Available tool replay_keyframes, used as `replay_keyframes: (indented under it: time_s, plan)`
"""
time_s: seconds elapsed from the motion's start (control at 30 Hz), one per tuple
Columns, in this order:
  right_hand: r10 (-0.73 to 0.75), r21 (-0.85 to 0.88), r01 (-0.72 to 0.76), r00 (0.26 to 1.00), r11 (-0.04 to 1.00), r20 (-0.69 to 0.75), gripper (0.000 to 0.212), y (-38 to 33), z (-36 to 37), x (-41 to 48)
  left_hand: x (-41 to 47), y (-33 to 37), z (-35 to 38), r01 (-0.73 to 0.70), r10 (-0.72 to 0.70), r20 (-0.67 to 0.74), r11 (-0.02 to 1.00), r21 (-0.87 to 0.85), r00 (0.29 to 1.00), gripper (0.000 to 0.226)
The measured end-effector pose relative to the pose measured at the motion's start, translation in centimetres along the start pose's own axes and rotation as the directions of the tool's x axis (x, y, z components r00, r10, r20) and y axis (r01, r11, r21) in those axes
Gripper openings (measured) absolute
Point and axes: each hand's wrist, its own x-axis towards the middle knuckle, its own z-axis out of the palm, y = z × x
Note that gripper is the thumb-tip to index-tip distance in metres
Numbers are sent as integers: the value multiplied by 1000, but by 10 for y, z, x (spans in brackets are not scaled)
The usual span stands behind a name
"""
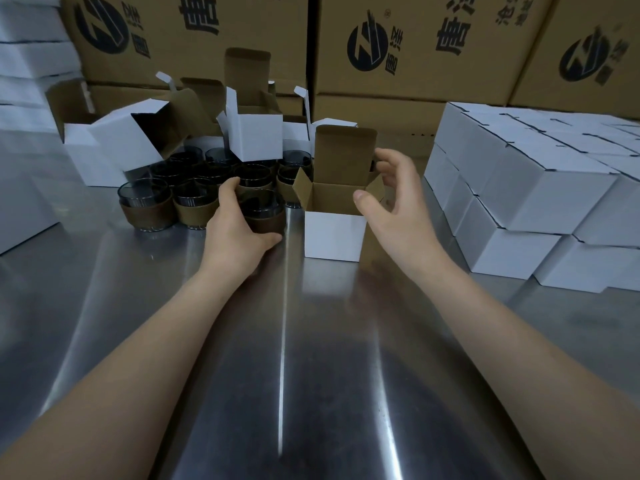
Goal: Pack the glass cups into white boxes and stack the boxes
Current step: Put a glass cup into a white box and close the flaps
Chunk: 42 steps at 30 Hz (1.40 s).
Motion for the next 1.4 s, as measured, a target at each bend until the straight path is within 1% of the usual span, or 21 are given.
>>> replay_keyframes:
  time_s: [0.1, 0.2, 0.37, 0.47, 0.57, 0.67, 0.8, 0.87, 0.93, 1.07, 1.13, 1.2, 1.33, 1.4]
  plan:
    - [-25, -16, 25, 1000, 1000, -9, 55, -4, 0, -2, 1, 0, -1, -7, 5, -44, 999, -52, 999, 97]
    - [-72, -47, 70, 996, 996, -50, 49, -11, 0, -4, 2, 2, -3, -16, -2, -128, 990, -140, 992, 92]
    - [-181, -108, 163, 965, 981, -189, 40, -24, -2, -9, -4, 17, -9, -141, 76, -281, 965, -220, 957, 83]
    - [-218, -115, 197, 953, 974, -210, 37, -29, -2, -11, -14, 29, -10, -218, 142, -340, 956, -196, 930, 74]
    - [-228, -71, 218, 955, 973, -191, 33, -33, 0, -14, -27, 41, -7, -311, 236, -386, 939, -146, 892, 73]
    - [-242, -4, 244, 959, 970, -149, 33, -36, 2, -15, -39, 52, -2, -421, 367, -363, 904, -78, 856, 71]
    - [-195, 83, 195, 981, 977, -14, 42, -41, 2, -17, -49, 58, 5, -561, 546, -273, 828, 29, 792, 70]
    - [-163, 108, 159, 987, 981, 20, 45, -41, 2, -16, -50, 57, 7, -615, 616, -228, 784, 83, 754, 67]
    - [-137, 115, 134, 990, 984, 21, 49, -40, 1, -14, -51, 56, 10, -646, 654, -201, 755, 113, 730, 67]
    - [-136, 120, 133, 991, 984, 13, 51, -39, -1, -14, -48, 54, 12, -669, 676, -187, 736, 107, 713, 66]
    - [-149, 125, 147, 989, 981, 2, 47, -38, -1, -13, -46, 52, 13, -663, 668, -172, 743, 91, 724, 69]
    - [-143, 117, 142, 990, 983, 3, 42, -36, 1, -13, -46, 52, 13, -623, 620, -142, 782, 29, 771, 78]
    - [-152, 85, 149, 988, 985, 37, 43, -31, 1, -11, -40, 45, 13, -484, 483, -31, 869, -102, 875, 102]
    - [-166, 114, 160, 985, 980, 42, 47, -29, -1, -10, -35, 38, 13, -402, 413, 31, 899, -174, 910, 113]
